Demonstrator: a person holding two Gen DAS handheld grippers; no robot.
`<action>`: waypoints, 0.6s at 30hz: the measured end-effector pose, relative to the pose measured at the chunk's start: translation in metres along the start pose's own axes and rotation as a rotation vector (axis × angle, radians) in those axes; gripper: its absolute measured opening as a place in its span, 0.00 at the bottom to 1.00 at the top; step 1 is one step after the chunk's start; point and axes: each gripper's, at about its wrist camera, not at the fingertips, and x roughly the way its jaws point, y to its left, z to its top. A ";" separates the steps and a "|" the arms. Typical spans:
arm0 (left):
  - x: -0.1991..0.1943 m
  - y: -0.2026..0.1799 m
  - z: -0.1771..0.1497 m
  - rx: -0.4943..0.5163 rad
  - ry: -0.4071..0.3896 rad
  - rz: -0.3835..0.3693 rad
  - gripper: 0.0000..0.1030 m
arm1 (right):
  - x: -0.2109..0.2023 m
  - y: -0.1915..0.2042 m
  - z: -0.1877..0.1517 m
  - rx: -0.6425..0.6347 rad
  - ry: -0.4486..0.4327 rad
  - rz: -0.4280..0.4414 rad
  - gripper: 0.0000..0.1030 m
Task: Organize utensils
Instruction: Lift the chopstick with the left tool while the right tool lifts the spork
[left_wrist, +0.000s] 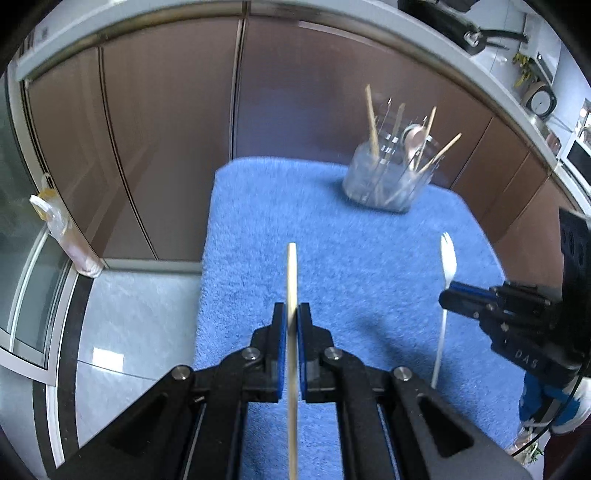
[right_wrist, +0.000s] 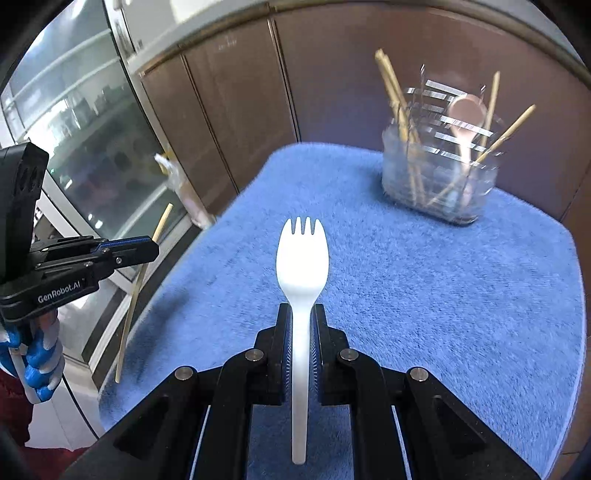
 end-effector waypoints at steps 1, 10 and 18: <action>-0.007 -0.003 0.000 0.003 -0.017 0.000 0.05 | -0.009 0.001 -0.003 0.000 -0.022 -0.003 0.10; -0.057 -0.031 -0.007 0.010 -0.126 -0.016 0.05 | -0.060 0.031 -0.019 -0.001 -0.184 -0.025 0.00; -0.077 -0.047 -0.009 -0.004 -0.174 -0.042 0.05 | -0.100 0.039 -0.034 -0.017 -0.276 -0.047 0.00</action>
